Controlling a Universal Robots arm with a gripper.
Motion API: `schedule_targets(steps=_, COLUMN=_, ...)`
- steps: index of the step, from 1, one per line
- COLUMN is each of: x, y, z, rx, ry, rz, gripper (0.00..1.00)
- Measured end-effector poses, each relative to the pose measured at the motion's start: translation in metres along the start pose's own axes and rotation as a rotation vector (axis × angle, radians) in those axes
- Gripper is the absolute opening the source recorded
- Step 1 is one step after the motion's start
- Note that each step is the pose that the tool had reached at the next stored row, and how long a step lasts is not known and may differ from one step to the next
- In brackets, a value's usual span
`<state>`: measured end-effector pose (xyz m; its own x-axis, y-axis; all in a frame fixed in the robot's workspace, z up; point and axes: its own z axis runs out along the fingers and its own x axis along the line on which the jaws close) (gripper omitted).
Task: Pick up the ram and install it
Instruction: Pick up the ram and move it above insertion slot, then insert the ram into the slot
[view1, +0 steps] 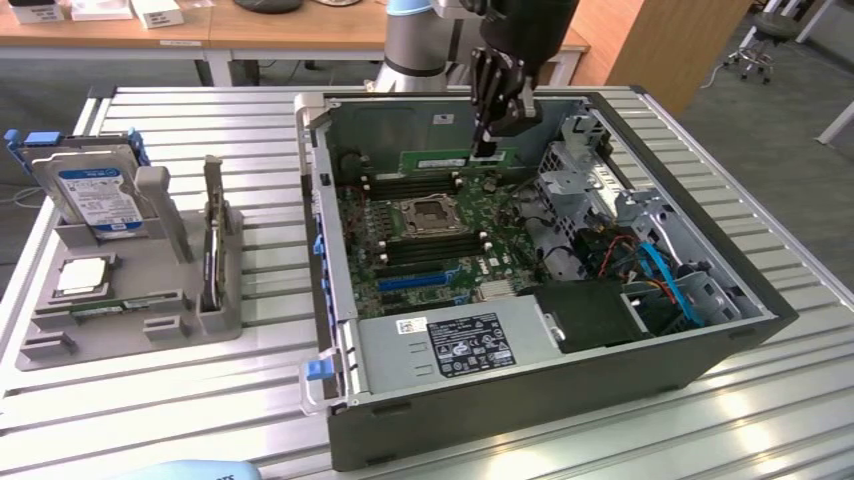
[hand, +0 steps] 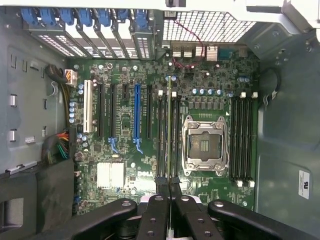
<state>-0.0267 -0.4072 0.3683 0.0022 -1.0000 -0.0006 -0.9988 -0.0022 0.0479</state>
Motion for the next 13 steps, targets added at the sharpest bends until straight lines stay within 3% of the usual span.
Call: schedule_targets(steps=13, x=0.0, y=-0.0016, z=0.0005, rx=0.0, ry=0.0001, rz=-0.001, gripper=0.12)
